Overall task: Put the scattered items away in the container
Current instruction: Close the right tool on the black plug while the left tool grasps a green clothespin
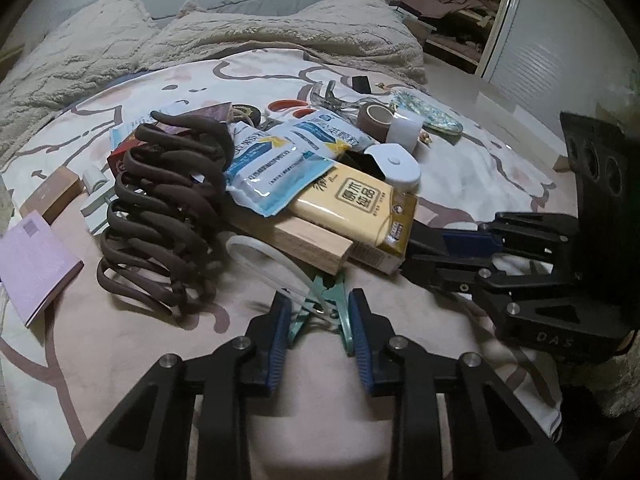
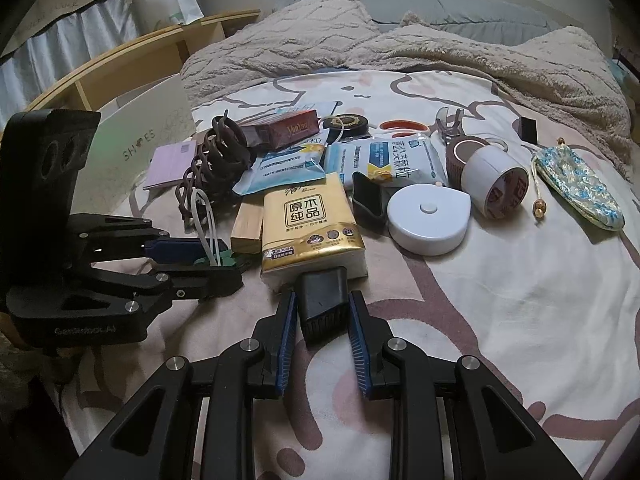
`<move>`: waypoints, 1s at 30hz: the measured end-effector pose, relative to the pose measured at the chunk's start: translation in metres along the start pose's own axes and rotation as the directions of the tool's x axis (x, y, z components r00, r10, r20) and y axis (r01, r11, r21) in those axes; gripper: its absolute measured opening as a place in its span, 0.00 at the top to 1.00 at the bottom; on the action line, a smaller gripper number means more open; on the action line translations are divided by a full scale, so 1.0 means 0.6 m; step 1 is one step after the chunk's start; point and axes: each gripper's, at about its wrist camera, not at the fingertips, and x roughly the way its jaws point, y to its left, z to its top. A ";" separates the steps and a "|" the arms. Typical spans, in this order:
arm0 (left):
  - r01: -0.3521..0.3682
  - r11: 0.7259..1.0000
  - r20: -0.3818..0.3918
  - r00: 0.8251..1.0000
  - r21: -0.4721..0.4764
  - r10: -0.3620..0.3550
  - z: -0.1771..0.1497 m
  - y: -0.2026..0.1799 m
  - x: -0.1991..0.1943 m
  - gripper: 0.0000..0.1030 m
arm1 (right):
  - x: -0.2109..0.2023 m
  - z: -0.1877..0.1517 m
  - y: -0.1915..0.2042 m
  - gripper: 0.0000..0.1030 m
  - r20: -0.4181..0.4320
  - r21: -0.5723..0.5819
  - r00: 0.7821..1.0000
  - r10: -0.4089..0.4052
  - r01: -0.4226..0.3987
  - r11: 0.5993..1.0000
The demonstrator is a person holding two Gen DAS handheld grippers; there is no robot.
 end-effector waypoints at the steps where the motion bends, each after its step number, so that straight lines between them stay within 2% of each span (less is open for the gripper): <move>1: -0.006 1.000 -0.005 1.000 0.005 0.006 -0.002 -0.003 -0.001 0.72 | 0.000 0.000 0.000 0.74 0.001 -0.002 1.000 -0.002 0.002 1.000; 6: -0.028 0.999 -0.028 0.999 0.036 0.029 -0.014 -0.018 -0.007 0.72 | -0.001 0.000 0.001 0.74 0.004 -0.005 1.000 -0.009 0.009 1.000; 13: -0.106 0.988 -0.037 0.993 0.116 0.111 -0.028 -0.043 -0.009 0.71 | -0.001 -0.001 0.004 0.74 0.001 -0.008 1.000 -0.020 0.020 1.000; 21: -0.081 0.995 -0.079 0.993 0.065 0.086 -0.029 -0.031 -0.011 0.66 | -0.001 -0.002 0.004 0.74 0.001 -0.006 1.000 -0.020 0.020 1.000; 27: -0.107 0.992 -0.068 0.992 0.065 0.111 -0.033 -0.040 -0.009 0.66 | 0.000 -0.002 0.004 0.74 0.001 -0.007 1.000 -0.022 0.022 1.000; 30: -0.105 0.993 -0.046 0.993 0.058 0.108 -0.035 -0.039 -0.009 0.70 | 0.000 -0.002 0.004 0.74 0.001 -0.006 1.000 -0.022 0.022 1.000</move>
